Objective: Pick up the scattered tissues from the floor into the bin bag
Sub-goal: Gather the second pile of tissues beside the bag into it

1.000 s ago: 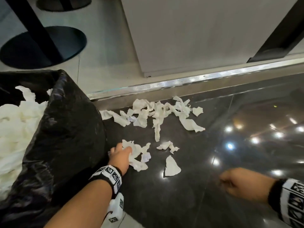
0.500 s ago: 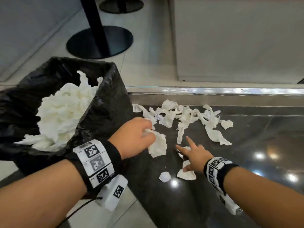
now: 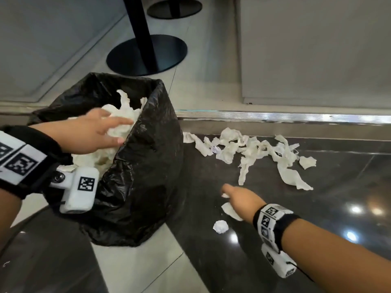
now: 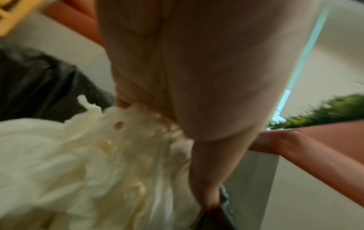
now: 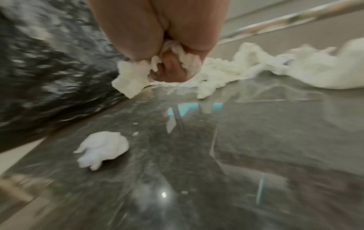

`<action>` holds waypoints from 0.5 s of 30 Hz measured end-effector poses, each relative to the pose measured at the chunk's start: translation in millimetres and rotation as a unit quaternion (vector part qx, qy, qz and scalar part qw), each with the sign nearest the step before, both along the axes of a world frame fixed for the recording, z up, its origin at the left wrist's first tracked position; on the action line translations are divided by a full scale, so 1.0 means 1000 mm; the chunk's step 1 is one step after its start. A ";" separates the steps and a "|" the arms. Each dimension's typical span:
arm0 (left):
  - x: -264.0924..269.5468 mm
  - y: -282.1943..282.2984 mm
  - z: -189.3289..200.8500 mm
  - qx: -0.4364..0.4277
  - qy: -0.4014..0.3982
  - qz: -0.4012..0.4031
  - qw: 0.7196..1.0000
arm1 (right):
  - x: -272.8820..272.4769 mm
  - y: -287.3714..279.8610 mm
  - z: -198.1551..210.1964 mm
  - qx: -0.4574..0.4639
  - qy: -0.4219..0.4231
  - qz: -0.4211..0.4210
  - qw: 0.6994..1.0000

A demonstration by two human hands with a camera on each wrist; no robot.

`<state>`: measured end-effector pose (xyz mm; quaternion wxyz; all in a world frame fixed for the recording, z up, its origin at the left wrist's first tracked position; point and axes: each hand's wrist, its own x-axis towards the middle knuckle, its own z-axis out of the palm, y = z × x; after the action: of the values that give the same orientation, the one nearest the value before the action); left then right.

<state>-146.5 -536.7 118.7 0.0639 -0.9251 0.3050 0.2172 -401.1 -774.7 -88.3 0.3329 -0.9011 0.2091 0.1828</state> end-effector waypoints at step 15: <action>0.058 0.063 0.017 -0.044 -0.069 0.025 0.996 | -0.020 0.005 0.002 -0.101 0.088 0.112 0.985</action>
<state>-88.1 -473.4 136.1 0.0388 -0.9471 0.2856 0.1412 -420.6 -770.1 -86.8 0.1975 -0.9282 0.1529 0.2757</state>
